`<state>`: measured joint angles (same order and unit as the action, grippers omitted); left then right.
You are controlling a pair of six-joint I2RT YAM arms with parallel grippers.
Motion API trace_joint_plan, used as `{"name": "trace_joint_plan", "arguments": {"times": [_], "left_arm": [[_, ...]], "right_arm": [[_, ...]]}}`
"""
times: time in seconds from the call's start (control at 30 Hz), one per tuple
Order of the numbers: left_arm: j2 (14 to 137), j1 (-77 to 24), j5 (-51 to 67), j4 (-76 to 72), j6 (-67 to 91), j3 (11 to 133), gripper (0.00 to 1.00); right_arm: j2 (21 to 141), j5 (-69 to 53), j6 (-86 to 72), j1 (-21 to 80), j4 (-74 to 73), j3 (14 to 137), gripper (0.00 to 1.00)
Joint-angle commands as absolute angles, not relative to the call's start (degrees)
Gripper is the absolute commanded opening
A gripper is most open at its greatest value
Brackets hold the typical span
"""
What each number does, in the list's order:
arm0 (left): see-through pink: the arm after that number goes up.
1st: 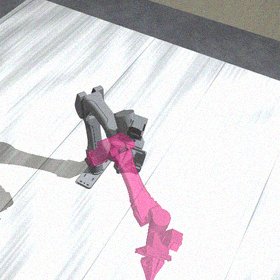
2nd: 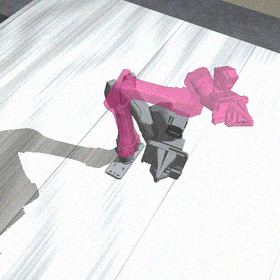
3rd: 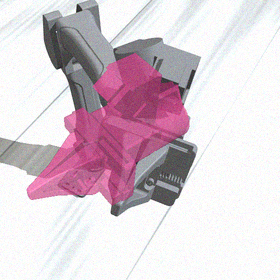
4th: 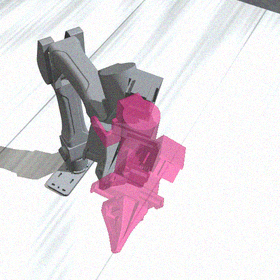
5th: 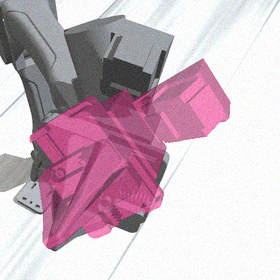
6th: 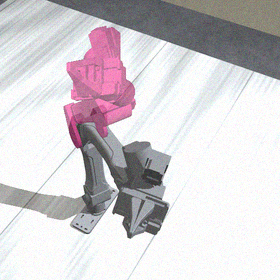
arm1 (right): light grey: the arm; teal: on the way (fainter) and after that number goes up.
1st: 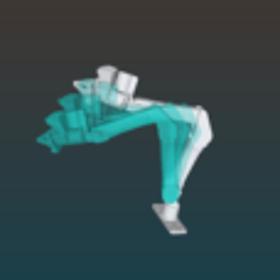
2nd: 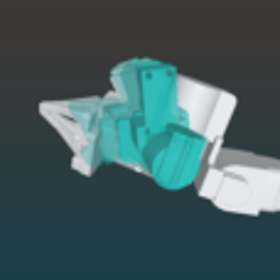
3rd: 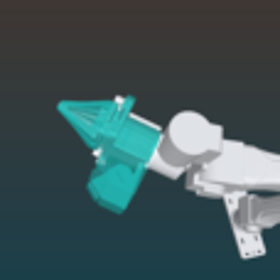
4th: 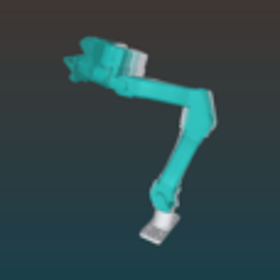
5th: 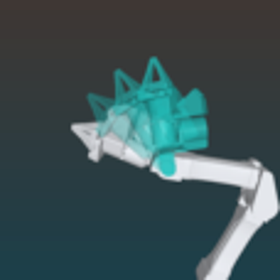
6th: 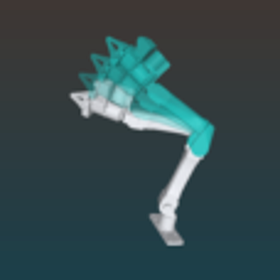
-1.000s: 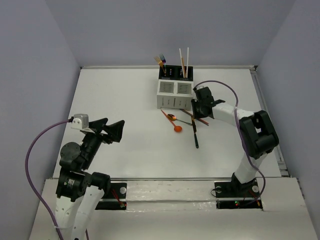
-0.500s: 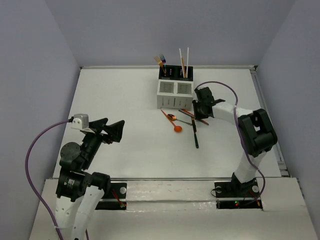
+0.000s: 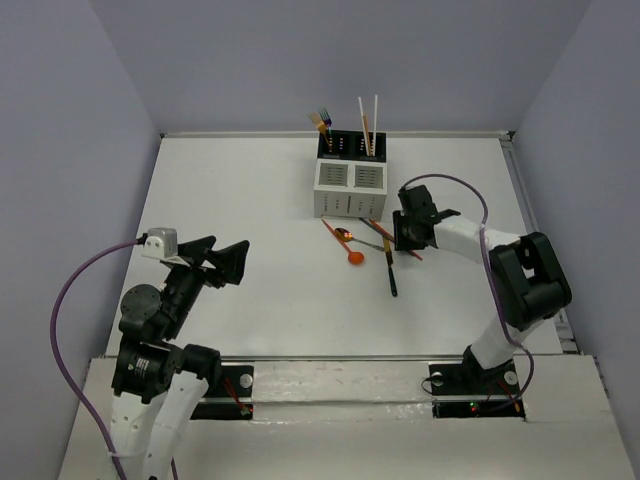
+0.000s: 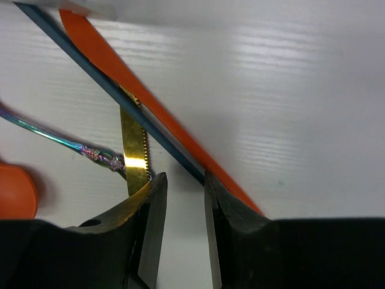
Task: Sort the eating utensils into containers
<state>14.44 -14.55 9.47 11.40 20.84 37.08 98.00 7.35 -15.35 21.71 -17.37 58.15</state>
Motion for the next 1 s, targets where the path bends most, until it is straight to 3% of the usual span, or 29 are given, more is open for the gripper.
{"name": "trace_joint_plan", "arguments": {"times": [0.0,0.3,0.43,0.67,0.97], "left_arm": [[14.24,-14.77,10.28,8.17,20.13,36.83,0.99],[14.50,-14.77,10.20,8.09,20.04,36.74,0.99],[14.77,-14.77,10.20,8.17,20.04,36.74,0.99],[14.94,-14.77,10.20,8.17,20.04,36.74,0.99],[15.12,-14.77,10.46,8.00,20.04,36.74,0.99]], "right_arm": [[92.12,6.16,-17.23,21.45,-19.77,55.81,0.38],[90.17,1.94,-14.77,21.45,-20.13,57.48,0.38],[94.30,2.28,-12.92,21.97,-20.56,61.43,0.31],[100.19,4.39,-10.81,21.97,-23.11,67.32,0.36],[103.09,2.55,-11.42,21.97,-23.12,67.15,0.32]]}}
